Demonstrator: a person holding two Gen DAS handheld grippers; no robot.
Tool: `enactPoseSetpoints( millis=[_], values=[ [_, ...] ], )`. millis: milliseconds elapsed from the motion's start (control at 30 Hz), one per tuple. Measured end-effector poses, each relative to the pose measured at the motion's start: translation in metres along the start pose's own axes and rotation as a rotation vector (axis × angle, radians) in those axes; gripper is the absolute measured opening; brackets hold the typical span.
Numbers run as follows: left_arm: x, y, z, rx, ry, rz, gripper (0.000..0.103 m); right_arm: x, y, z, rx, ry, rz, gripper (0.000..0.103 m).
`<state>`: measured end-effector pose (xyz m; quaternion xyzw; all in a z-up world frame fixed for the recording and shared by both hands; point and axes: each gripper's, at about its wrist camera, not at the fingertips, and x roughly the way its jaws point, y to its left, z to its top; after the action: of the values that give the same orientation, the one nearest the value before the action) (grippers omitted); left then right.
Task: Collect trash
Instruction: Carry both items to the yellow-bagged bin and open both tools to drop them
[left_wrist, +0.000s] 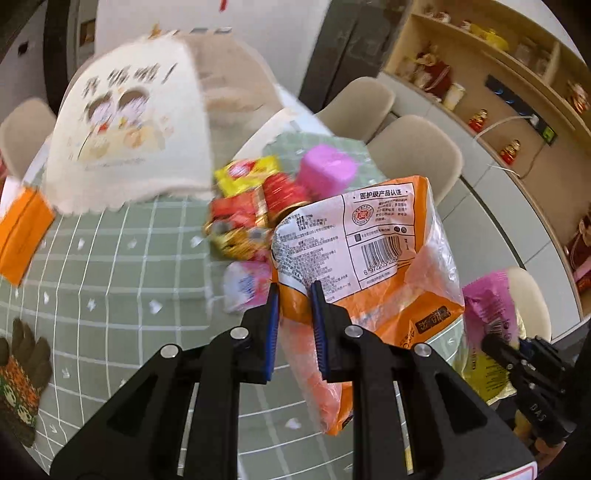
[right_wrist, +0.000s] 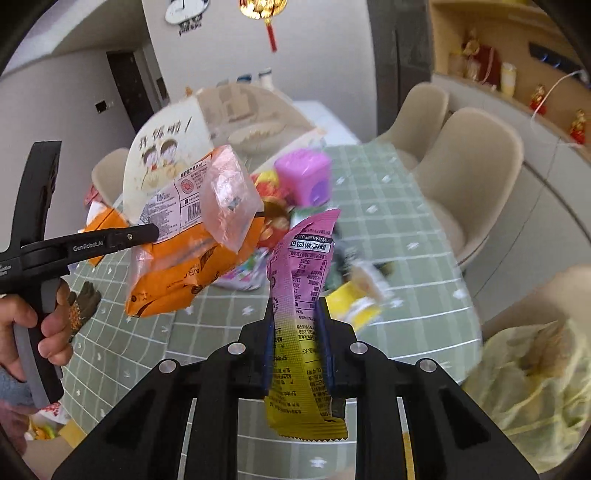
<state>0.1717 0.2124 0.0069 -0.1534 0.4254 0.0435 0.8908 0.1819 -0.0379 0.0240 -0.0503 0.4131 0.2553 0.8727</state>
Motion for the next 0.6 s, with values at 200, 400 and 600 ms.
enactPoseSetpoints(
  millis=[200,400,600],
  values=[
    [-0.008,-0.08,0.018,0.079,-0.045,-0.049,0.016,-0.046,-0.063,0.0,0.049,-0.077,-0.057,0.02],
    [-0.002,-0.171,0.021,0.172,-0.05,-0.118,0.016,-0.093,-0.135,-0.017,0.098,-0.129,-0.158,0.02],
    [0.019,-0.262,0.007,0.287,0.005,-0.176,0.016,-0.133,-0.197,-0.035,0.147,-0.174,-0.26,0.02]
  ],
)
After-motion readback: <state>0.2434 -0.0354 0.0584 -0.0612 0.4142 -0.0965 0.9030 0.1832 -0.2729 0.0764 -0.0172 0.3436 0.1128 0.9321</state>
